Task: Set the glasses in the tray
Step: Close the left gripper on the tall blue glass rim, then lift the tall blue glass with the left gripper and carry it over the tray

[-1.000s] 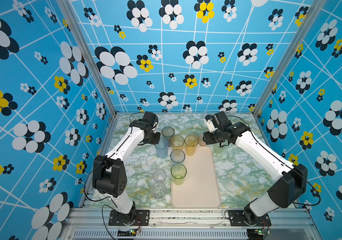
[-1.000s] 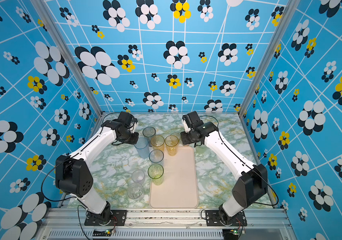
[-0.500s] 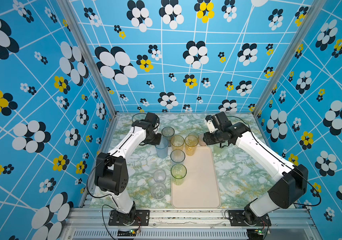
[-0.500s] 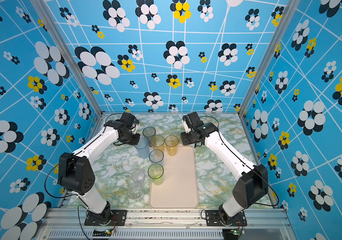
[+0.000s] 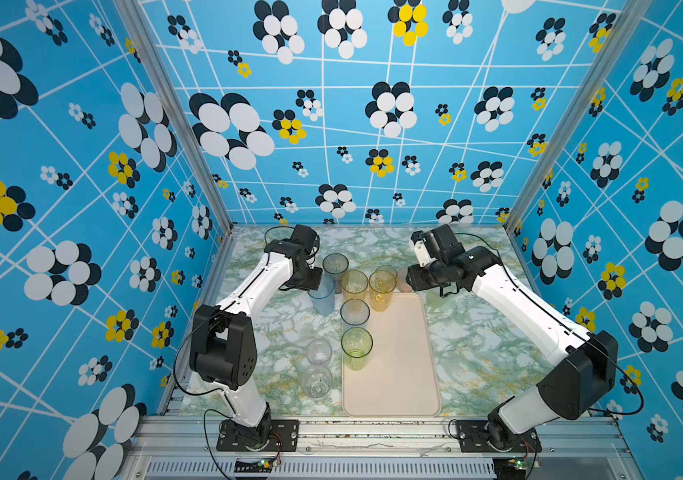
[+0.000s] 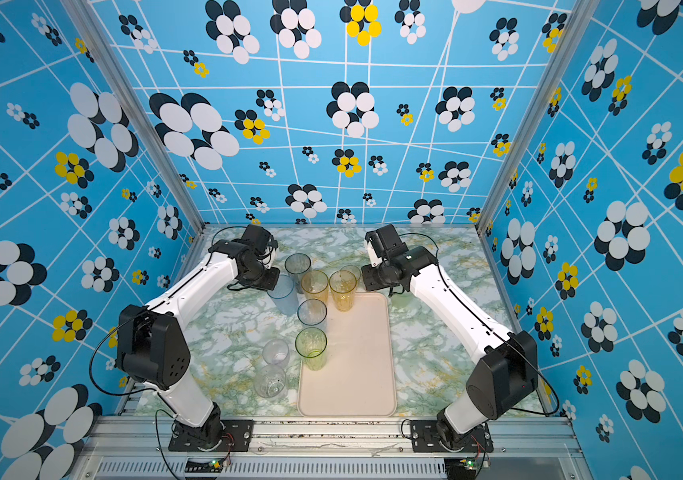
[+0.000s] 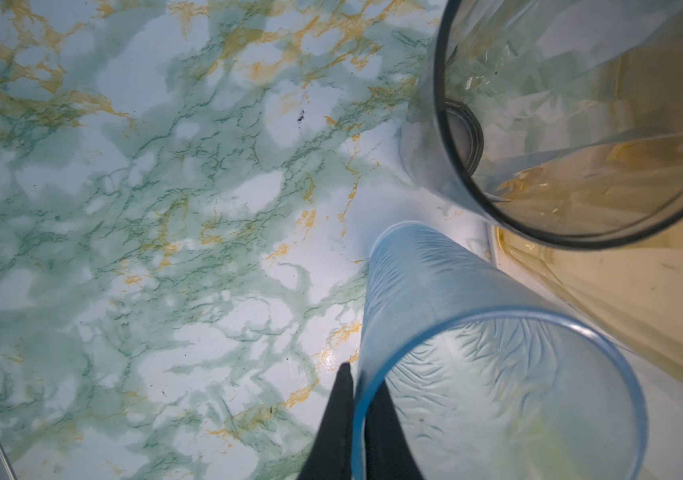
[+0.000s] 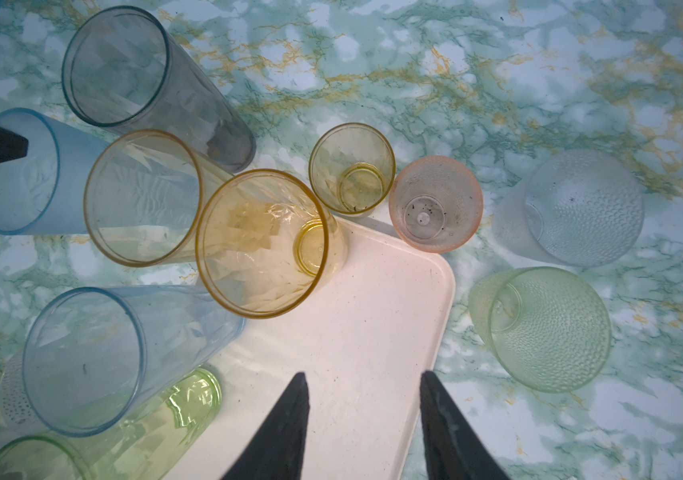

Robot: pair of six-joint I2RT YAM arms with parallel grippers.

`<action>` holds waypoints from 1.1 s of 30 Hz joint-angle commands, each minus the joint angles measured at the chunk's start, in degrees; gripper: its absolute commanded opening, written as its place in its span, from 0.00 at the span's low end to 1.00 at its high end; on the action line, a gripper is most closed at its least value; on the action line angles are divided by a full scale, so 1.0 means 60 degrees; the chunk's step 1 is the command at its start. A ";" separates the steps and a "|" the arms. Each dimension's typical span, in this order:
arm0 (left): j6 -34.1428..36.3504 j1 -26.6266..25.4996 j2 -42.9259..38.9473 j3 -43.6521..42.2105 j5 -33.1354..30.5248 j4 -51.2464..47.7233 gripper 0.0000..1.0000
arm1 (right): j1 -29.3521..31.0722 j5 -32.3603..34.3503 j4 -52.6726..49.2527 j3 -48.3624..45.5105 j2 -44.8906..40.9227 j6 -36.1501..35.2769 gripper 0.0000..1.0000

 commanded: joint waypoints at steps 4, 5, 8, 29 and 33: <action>0.0237 0.0108 -0.1149 -0.0055 -0.0375 -0.0535 0.00 | -0.0068 -0.0075 0.0073 -0.0302 -0.0385 0.0124 0.46; 0.0238 0.0132 -0.1374 -0.0077 -0.0378 -0.0587 0.00 | -0.0064 -0.0061 0.0085 -0.0344 -0.0433 0.0139 0.46; 0.0229 0.0194 -0.2059 0.0011 -0.0463 -0.0780 0.00 | -0.0091 -0.0081 0.0158 -0.0529 -0.0612 0.0211 0.46; 0.0517 -0.2925 -0.3759 0.3634 0.0257 -0.2132 0.00 | -0.1095 0.0185 0.0049 -0.1569 -0.2509 0.0893 0.46; 0.0737 -0.3923 -0.2962 0.4239 0.0309 -0.2443 0.00 | -0.1216 0.0219 0.0015 -0.1690 -0.2763 0.0930 0.47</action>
